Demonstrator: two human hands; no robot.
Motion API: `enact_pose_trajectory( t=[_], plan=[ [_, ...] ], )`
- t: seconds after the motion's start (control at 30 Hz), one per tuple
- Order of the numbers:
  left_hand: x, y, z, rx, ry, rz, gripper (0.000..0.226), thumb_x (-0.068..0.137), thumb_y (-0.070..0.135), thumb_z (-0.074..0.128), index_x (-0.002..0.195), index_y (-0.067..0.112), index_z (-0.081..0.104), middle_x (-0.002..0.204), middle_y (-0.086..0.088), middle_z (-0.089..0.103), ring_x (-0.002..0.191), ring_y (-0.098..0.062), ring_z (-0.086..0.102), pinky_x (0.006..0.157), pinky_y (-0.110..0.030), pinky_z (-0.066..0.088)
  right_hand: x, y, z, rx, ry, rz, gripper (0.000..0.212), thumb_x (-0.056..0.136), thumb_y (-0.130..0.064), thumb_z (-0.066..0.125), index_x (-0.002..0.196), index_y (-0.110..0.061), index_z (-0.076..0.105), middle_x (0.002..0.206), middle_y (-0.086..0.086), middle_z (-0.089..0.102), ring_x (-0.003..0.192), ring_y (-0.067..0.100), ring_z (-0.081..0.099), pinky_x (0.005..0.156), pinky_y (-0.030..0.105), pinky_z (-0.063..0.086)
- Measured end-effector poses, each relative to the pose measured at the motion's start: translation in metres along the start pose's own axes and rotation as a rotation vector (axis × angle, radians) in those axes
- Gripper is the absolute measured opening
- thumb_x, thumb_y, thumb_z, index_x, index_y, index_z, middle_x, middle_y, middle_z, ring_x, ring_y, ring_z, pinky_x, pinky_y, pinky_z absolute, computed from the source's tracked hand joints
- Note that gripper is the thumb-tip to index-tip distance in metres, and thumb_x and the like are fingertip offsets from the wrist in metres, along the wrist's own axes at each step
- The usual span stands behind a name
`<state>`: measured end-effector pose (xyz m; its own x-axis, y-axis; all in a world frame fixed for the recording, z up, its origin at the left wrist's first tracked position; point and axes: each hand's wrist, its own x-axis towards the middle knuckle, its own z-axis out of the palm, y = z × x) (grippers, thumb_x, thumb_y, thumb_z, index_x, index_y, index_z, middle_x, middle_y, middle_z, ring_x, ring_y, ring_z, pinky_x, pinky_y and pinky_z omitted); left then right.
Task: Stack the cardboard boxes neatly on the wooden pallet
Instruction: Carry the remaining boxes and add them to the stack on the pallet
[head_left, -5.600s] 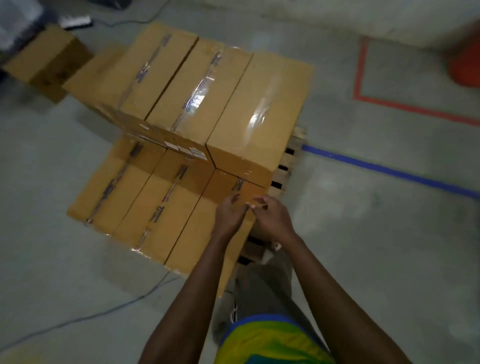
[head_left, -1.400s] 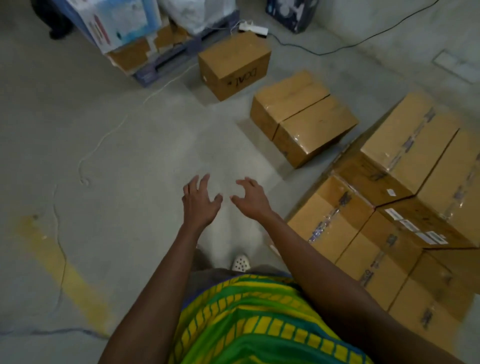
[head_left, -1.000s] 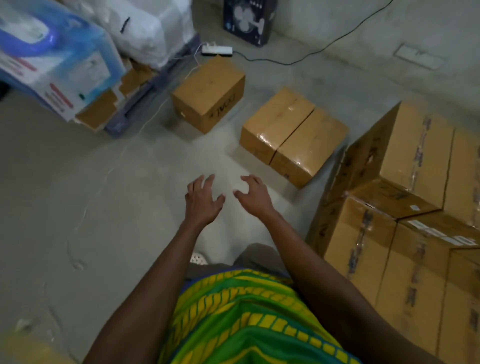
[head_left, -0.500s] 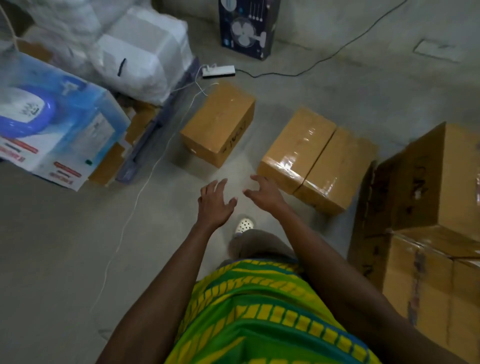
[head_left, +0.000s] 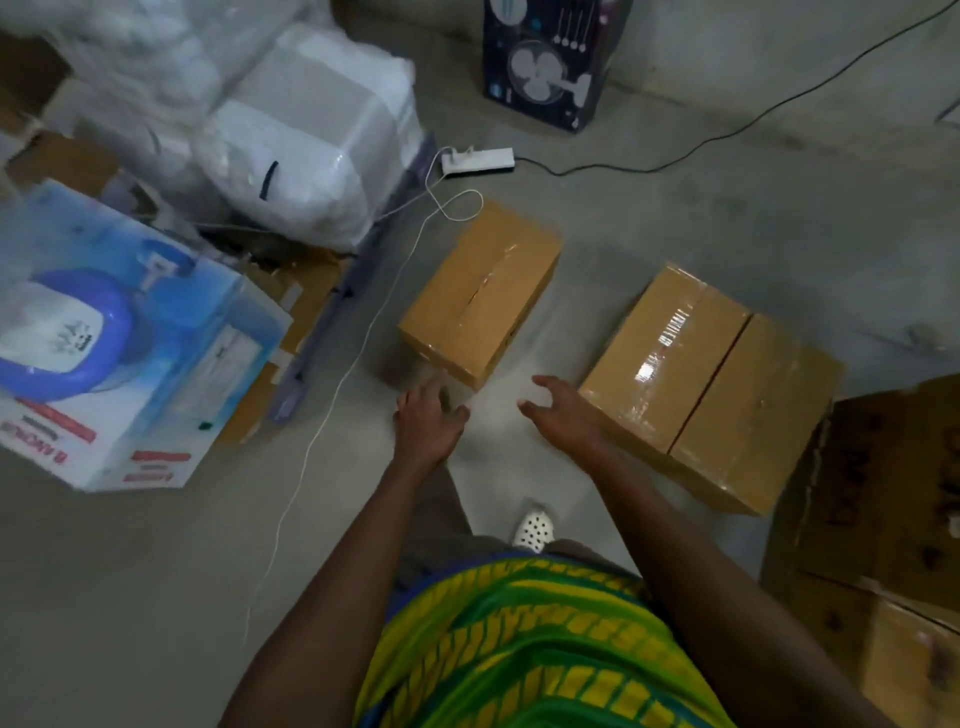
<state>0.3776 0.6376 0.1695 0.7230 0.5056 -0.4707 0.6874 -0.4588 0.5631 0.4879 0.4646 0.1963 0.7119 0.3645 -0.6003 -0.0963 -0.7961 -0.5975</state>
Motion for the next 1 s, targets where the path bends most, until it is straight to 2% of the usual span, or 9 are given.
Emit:
enact_pose_trajectory(
  t=[0.17,0.33,0.4,0.57,0.67,0.77,0.87,0.93,1.0],
  plan=[
    [0.143,-0.007,-0.036,0.132,-0.172,0.014,0.067,0.085,0.047,0.062,0.143,0.015,0.052,0.146,-0.011,0.052,0.136,-0.035,0.045,0.111,-0.044,0.035,0.108,-0.049,0.013,0.162,0.090,0.175,0.053,0.099,-0.037,0.061,0.148,-0.027,0.044,0.159,0.004,0.037,0.139,0.026,0.045,0.112,0.049,0.042],
    [0.327,-0.029,-0.041,0.222,-0.307,-0.041,0.069,0.088,0.047,0.062,0.147,0.013,0.049,0.150,-0.014,0.050,0.135,-0.036,0.048,0.113,-0.049,0.037,0.246,-0.058,0.047,0.303,0.110,0.350,0.053,0.098,-0.032,0.063,0.147,-0.021,0.047,0.154,0.003,0.045,0.138,0.023,0.046,0.116,0.038,0.036],
    [0.407,-0.051,-0.020,0.223,-0.301,-0.075,0.068,0.083,0.048,0.060,0.141,0.014,0.051,0.142,-0.015,0.055,0.126,-0.035,0.054,0.105,-0.048,0.045,0.310,-0.044,0.068,0.389,0.137,0.431,0.051,0.098,-0.030,0.062,0.146,-0.022,0.049,0.151,0.003,0.048,0.136,0.024,0.048,0.114,0.039,0.039],
    [0.564,-0.107,0.067,0.166,-0.257,-0.138,0.061,0.085,0.038,0.071,0.138,0.013,0.054,0.138,-0.013,0.058,0.125,-0.033,0.056,0.097,-0.036,0.045,0.479,0.031,0.142,0.411,0.208,0.569,0.062,0.093,-0.034,0.067,0.149,-0.020,0.044,0.146,0.011,0.051,0.130,0.031,0.053,0.110,0.043,0.043],
    [0.612,-0.148,0.116,0.193,-0.112,-0.245,0.086,0.082,0.043,0.074,0.153,0.013,0.035,0.157,-0.015,0.035,0.144,-0.034,0.036,0.115,-0.047,0.034,0.548,0.069,0.177,0.425,0.287,0.680,0.082,0.092,-0.037,0.069,0.157,-0.013,0.026,0.159,0.014,0.032,0.144,0.034,0.036,0.117,0.046,0.034],
    [0.640,-0.178,0.144,0.137,-0.084,-0.351,0.103,0.073,0.047,0.077,0.157,0.014,0.027,0.161,-0.011,0.031,0.145,-0.032,0.035,0.116,-0.051,0.033,0.588,0.092,0.201,0.537,0.286,0.742,0.093,0.090,-0.044,0.070,0.159,-0.010,0.018,0.161,0.016,0.029,0.145,0.036,0.035,0.116,0.049,0.035],
    [0.670,-0.191,0.156,-0.145,-0.214,-0.504,0.105,0.058,0.050,0.081,0.149,0.012,0.045,0.145,-0.009,0.056,0.128,-0.027,0.056,0.105,-0.042,0.048,0.605,0.096,0.210,0.594,0.266,0.751,0.100,0.081,-0.052,0.076,0.155,-0.008,0.027,0.155,0.013,0.040,0.139,0.033,0.044,0.112,0.044,0.041],
    [0.687,-0.200,0.153,-0.201,-0.190,-0.513,0.095,0.043,0.053,0.077,0.129,0.016,0.066,0.124,-0.004,0.070,0.110,-0.025,0.066,0.085,-0.032,0.052,0.605,0.085,0.205,0.558,0.246,0.758,0.101,0.076,-0.058,0.077,0.151,-0.008,0.033,0.150,0.011,0.047,0.133,0.033,0.049,0.107,0.043,0.044],
    [0.681,-0.178,0.133,-0.176,-0.105,-0.480,0.084,0.044,0.054,0.073,0.121,0.021,0.069,0.119,0.000,0.071,0.104,-0.023,0.066,0.079,-0.031,0.052,0.594,0.068,0.191,0.480,0.266,0.730,0.099,0.071,-0.066,0.072,0.148,-0.013,0.040,0.145,0.009,0.052,0.128,0.032,0.053,0.107,0.047,0.043]
  ],
)
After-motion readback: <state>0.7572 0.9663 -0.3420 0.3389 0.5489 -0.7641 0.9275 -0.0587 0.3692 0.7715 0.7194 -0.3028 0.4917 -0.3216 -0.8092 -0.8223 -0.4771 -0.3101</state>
